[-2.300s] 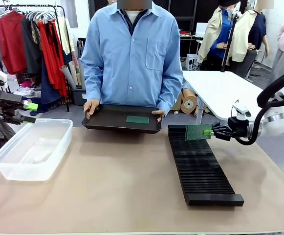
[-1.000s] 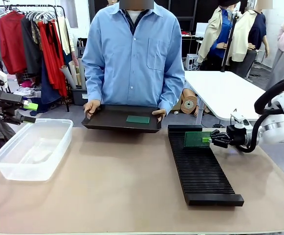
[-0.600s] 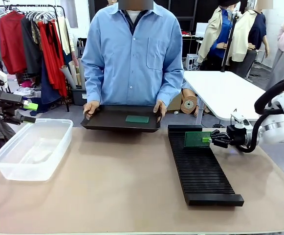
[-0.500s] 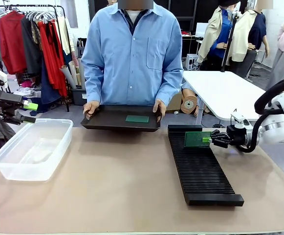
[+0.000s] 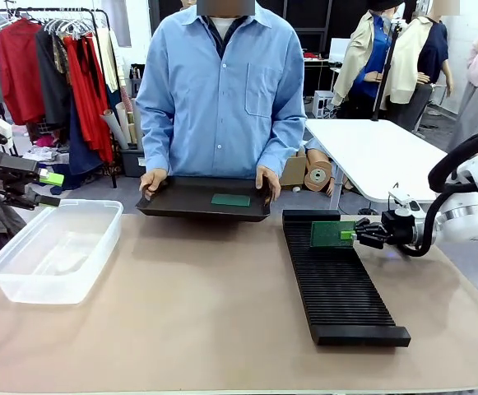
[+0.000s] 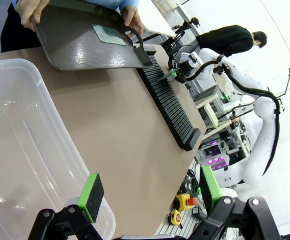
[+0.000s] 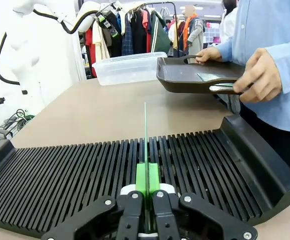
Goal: Sort PCBs into racks and boxes based on the side picked up.
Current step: If the short side of the Blank PCB is picked up, insert it into the PCB Rack ; if the long side is picked up, place it in the Organizing box.
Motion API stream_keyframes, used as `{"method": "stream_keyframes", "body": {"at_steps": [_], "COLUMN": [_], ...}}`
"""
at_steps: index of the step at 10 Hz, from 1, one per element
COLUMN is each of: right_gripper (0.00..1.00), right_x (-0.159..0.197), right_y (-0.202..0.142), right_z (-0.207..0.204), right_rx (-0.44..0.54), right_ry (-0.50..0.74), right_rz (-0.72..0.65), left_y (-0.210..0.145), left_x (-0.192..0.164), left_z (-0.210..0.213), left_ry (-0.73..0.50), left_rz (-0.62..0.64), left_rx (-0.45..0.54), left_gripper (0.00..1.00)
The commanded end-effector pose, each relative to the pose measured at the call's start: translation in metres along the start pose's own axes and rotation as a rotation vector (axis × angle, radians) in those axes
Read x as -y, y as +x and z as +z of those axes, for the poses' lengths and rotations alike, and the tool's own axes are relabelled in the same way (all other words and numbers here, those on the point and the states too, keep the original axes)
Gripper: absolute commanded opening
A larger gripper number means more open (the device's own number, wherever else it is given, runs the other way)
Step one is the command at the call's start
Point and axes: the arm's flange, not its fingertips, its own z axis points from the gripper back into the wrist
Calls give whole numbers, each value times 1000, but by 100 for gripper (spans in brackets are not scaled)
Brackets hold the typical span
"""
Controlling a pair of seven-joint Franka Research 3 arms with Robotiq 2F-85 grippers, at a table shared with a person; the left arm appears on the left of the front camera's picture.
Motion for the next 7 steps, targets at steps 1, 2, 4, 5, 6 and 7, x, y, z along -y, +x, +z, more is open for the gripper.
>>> {"method": "stream_keyframes", "body": {"at_steps": [1,2,4,5,6,7], "right_gripper": [0,0,0,0,0,0], "right_x": [4,6,9,10,12,13], "right_y": [4,3,3,2,1,0], "right_z": [-7,-10,-13,-16,-17,-19], "right_rx": [9,-1,-2,-19,-21,-25], "right_ry": [-12,-11,-18,-21,-24,-28], "right_rz": [9,5,13,12,12,11], "left_y": [1,1,1,1,1,1], "left_x": [2,2,2,2,2,2], "left_z": [1,1,1,1,1,1], "left_ry": [-2,-2,-2,-2,-2,-2], "left_rz": [0,0,0,0,0,0], "left_rx": [-1,-1,-1,-1,-1,-1], "left_gripper": [100,100,100,100,100,100]}}
